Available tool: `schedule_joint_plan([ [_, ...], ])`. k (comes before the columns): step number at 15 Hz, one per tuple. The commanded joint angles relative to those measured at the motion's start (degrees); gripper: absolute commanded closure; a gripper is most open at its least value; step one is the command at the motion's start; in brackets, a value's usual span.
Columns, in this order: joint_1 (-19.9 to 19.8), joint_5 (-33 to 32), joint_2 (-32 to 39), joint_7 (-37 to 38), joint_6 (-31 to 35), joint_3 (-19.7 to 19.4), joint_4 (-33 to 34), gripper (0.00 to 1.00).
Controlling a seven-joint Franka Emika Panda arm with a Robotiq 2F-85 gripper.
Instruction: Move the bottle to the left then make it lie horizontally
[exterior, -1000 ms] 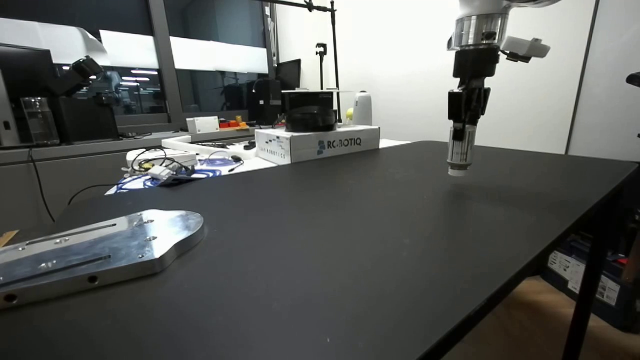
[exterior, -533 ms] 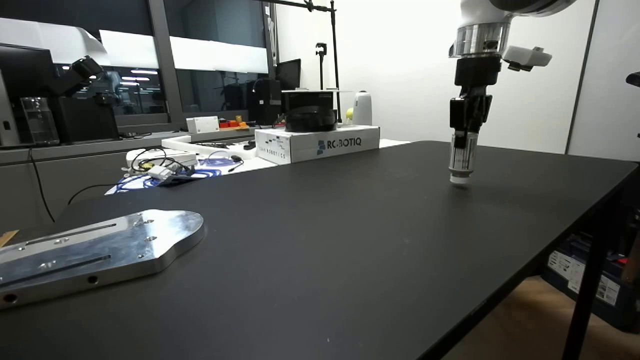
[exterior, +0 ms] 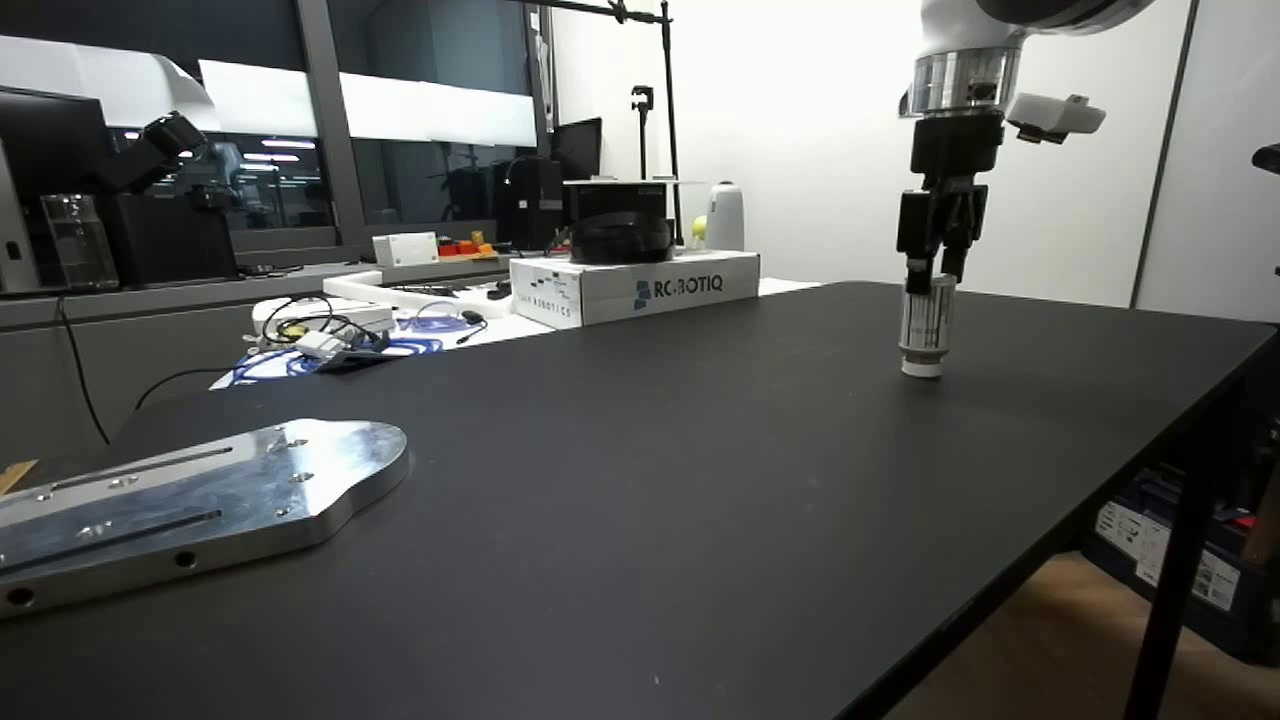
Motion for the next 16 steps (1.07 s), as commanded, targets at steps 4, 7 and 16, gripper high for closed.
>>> schedule_joint_plan([
  [4, -0.9, 1.3, -8.0, -0.2, -8.4, 0.1, -0.1, 0.00],
  [7, -1.1, 0.6, -9.3, -0.1, -11.1, 0.0, 0.0, 0.00],
  [16, -1.6, -5.1, -10.4, 1.0, 5.1, 0.1, -6.9, 0.00],
])
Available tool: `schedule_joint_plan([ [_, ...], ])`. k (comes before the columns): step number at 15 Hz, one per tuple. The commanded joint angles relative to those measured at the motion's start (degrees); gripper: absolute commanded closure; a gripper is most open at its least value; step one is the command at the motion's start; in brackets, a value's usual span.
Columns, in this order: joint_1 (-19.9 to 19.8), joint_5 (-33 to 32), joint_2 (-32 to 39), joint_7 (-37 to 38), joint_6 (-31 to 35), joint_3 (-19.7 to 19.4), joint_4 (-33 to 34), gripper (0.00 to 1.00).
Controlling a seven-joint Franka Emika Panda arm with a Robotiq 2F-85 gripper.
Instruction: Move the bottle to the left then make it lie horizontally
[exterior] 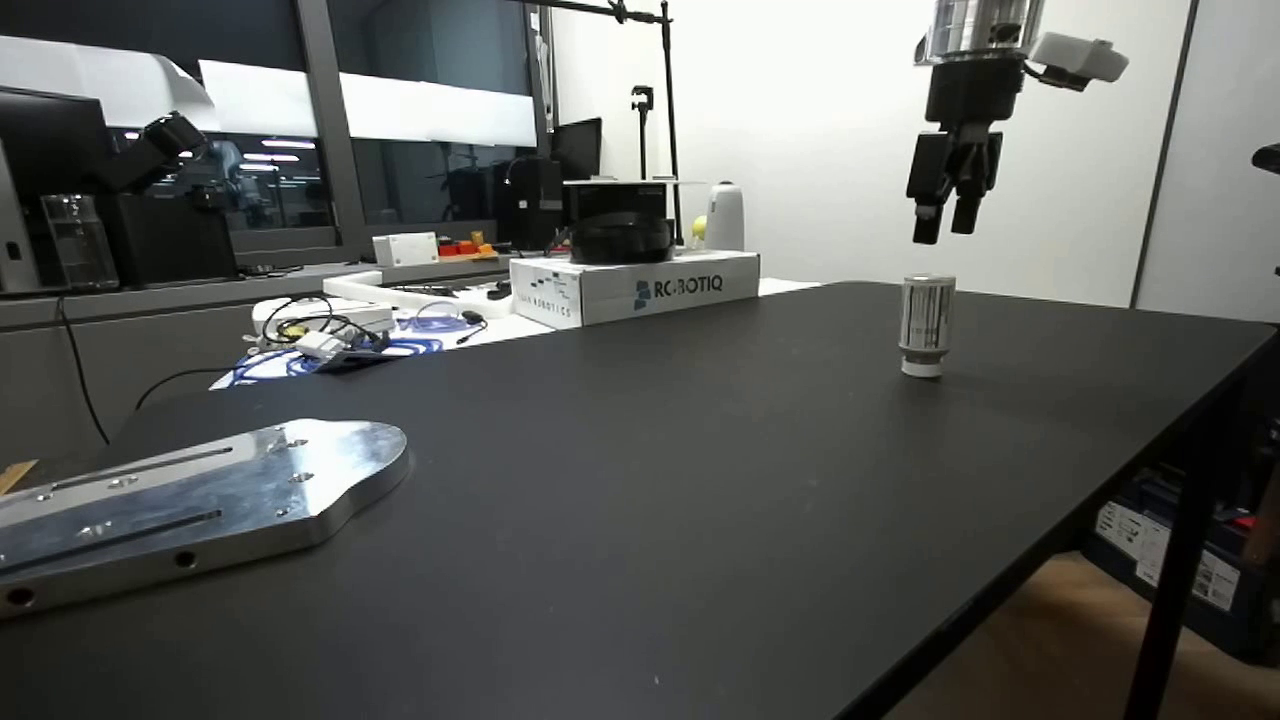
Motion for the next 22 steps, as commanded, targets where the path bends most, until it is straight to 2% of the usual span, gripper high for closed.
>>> schedule_joint_plan([
  [1, -0.7, -2.8, -1.9, 1.0, 9.3, 0.2, -5.2, 0.00],
  [8, -1.3, -4.3, -1.7, 0.5, 17.8, 0.0, -10.7, 0.00],
  [9, -1.0, -5.3, 0.3, 1.2, 18.0, -0.4, -8.6, 0.00],
  [12, -2.1, -9.5, 0.7, 2.6, 19.5, -1.1, -8.7, 0.00],
  [15, -2.5, -10.4, 1.0, 1.9, 18.8, -1.3, -8.7, 0.00],
  [17, -2.2, -11.4, 0.2, 2.0, 15.1, -0.9, -8.7, 0.00],
  [18, -1.4, -7.7, -0.7, -0.3, 11.9, -0.1, -8.6, 0.00],
  [19, -2.1, -8.6, 0.7, -0.3, 15.4, -0.6, -8.6, 0.00],
  [22, -1.8, -8.4, 0.4, -0.3, 13.2, 0.0, -8.5, 0.00],
])
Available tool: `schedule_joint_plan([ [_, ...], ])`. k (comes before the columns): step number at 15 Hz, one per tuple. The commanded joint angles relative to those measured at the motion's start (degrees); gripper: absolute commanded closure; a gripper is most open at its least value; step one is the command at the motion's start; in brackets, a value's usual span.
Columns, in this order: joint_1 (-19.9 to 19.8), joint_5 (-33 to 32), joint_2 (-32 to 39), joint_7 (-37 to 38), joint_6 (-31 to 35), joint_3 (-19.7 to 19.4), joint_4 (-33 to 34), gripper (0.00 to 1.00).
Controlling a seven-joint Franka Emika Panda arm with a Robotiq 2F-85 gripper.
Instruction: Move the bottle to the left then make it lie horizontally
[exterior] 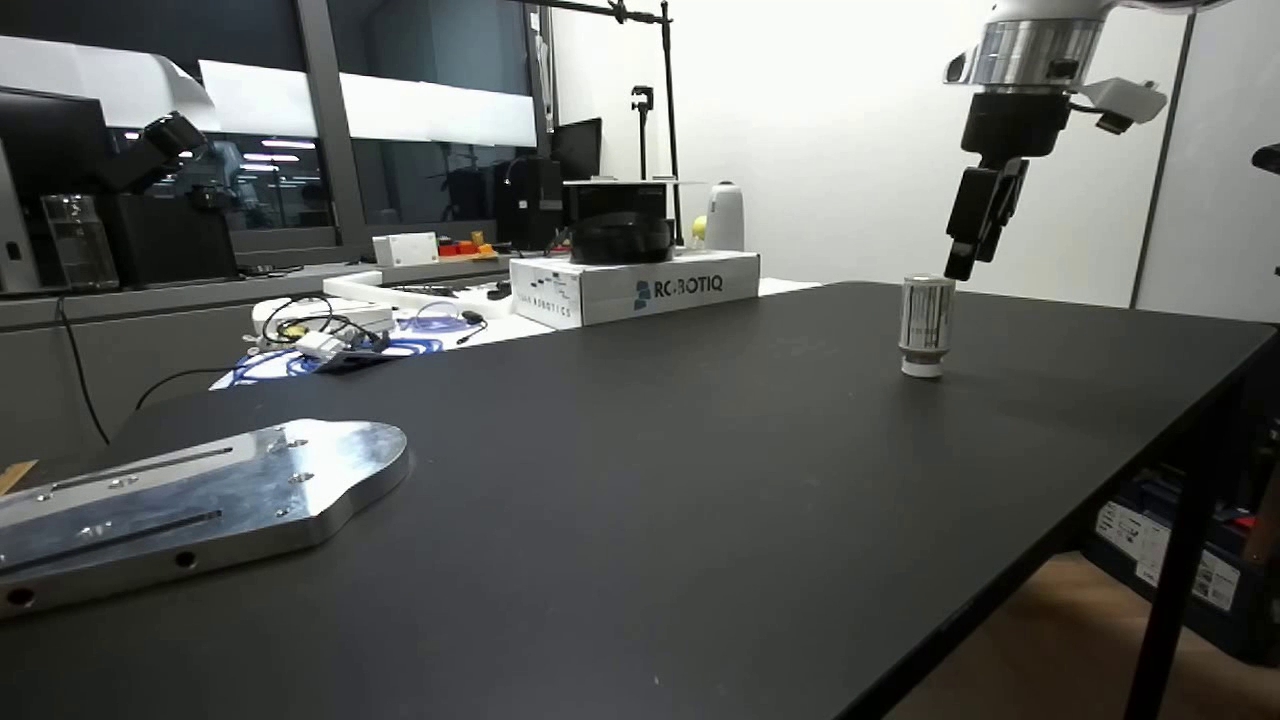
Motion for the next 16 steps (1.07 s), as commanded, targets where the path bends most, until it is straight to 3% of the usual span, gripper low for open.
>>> schedule_joint_plan([
  [1, -0.1, 0.3, -0.1, -0.4, -0.2, 0.2, 0.0, 0.00],
  [5, -0.1, 0.3, -0.1, -0.4, -0.4, 0.2, 0.0, 0.00],
  [13, 0.6, 5.1, 3.4, -3.0, 5.4, 0.8, 0.0, 0.00],
  [16, 0.3, 3.8, 4.8, -2.5, 8.6, 0.6, 0.0, 0.00],
])
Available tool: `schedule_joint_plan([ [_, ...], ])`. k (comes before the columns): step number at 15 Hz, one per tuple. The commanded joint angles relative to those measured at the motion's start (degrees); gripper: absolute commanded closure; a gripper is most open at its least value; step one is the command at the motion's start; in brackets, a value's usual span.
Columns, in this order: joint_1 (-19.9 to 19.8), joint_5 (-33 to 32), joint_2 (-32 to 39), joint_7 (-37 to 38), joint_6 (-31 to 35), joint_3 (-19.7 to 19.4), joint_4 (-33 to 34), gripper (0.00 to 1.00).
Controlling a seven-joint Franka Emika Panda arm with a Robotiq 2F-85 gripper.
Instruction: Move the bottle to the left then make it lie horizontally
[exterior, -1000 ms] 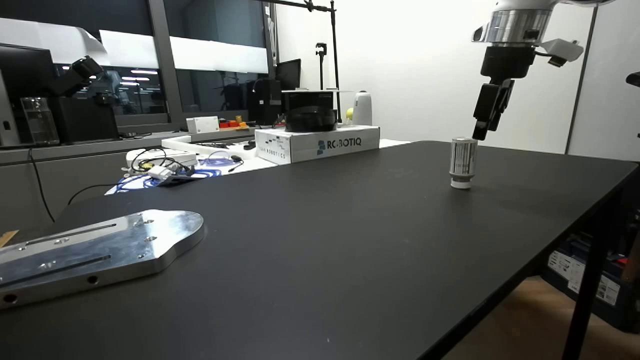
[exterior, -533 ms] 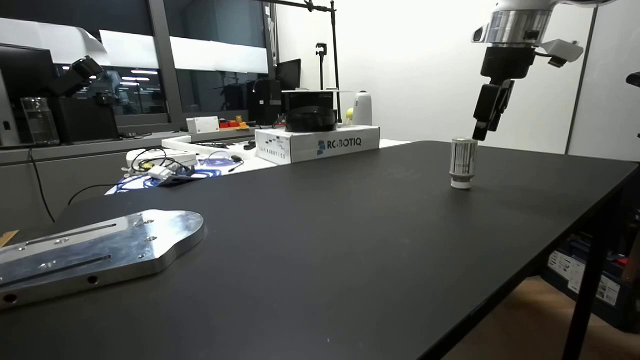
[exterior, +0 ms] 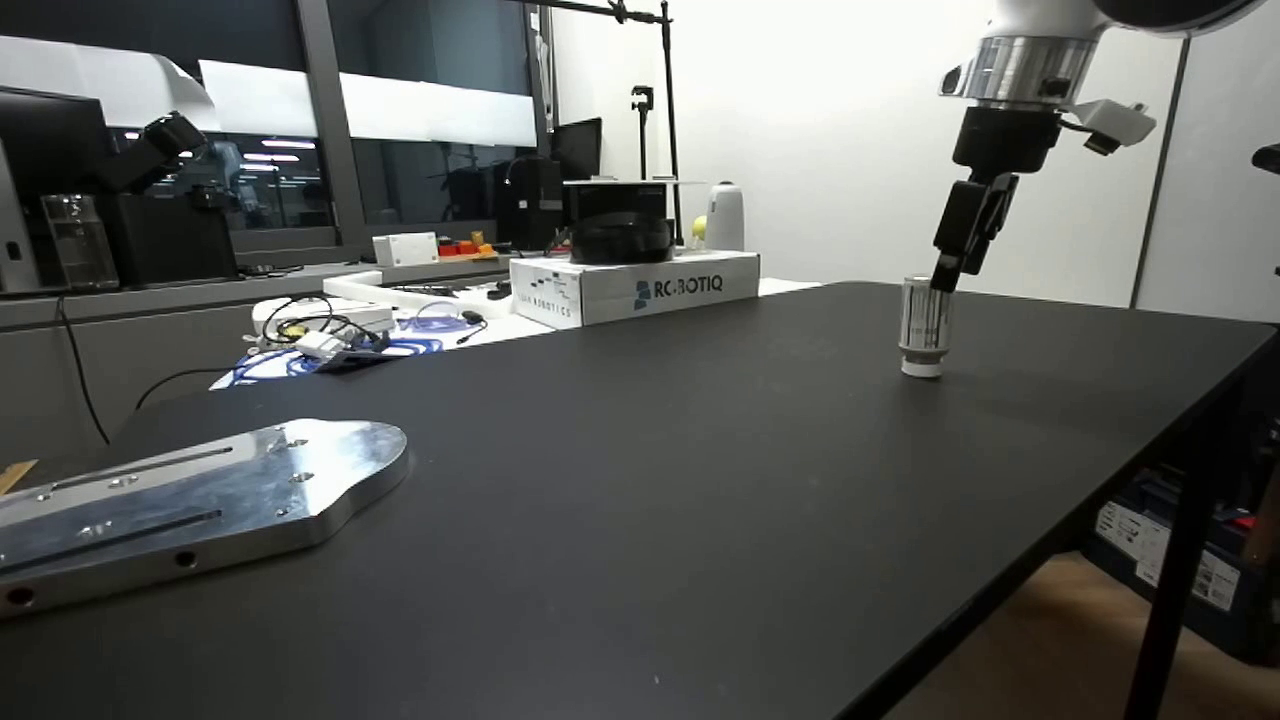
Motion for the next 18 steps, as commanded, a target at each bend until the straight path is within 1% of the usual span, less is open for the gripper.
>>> schedule_joint_plan([
  [1, -0.1, -0.9, 1.7, 0.2, 4.0, -0.4, 0.0, 0.00],
  [8, 0.0, -0.6, 4.5, -0.2, 7.5, -0.6, 0.0, 0.00],
  [9, -0.1, -0.6, 4.9, -0.2, 8.3, -0.6, 0.0, 0.25],
  [10, -0.1, -0.5, 5.3, -0.2, 9.0, -0.7, 0.0, 0.27],
  [11, -0.1, -0.4, 5.6, -0.2, 9.4, -0.7, 0.0, 0.33],
  [12, -0.1, -0.4, 5.9, -0.2, 10.0, -0.8, 0.0, 0.40],
  [13, -0.2, 1.3, 6.2, -1.6, 10.4, -0.5, 0.0, 0.49],
  [14, -0.3, 1.5, 6.4, -1.8, 10.6, -0.5, 0.0, 0.55],
  [15, -0.1, 1.6, 6.4, -2.1, 10.1, -0.9, 0.0, 0.61],
  [16, -0.4, 2.0, 6.4, -2.1, 9.2, -0.3, 0.2, 0.69],
  [18, -0.3, 2.6, 5.8, -2.0, 6.5, -0.2, 1.0, 0.70],
])
